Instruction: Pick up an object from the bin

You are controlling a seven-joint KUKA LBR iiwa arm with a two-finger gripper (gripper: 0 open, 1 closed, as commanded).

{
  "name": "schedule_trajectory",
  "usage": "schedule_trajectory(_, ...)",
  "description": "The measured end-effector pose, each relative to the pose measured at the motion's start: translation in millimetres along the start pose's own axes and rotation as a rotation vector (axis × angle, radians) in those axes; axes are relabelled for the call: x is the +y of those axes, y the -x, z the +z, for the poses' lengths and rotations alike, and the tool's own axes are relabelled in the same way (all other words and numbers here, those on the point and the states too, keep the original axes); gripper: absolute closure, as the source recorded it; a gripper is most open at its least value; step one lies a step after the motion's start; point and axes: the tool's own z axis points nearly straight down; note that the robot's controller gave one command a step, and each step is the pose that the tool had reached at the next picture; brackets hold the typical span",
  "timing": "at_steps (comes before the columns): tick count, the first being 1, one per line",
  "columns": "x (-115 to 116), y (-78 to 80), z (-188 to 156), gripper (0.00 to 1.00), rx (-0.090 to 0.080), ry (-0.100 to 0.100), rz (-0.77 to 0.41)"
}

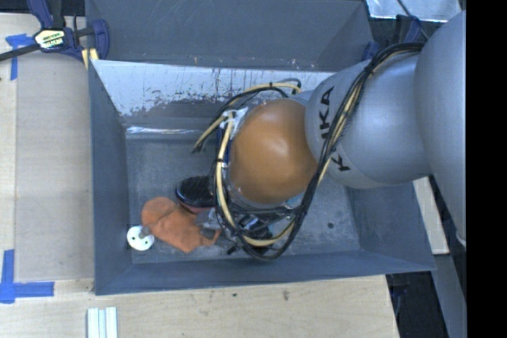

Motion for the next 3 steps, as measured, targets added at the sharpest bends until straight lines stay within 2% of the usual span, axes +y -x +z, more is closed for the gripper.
schedule_trajectory(3,0.3,-0.1,-47.6,1.0,0.0,0.001,0.0)
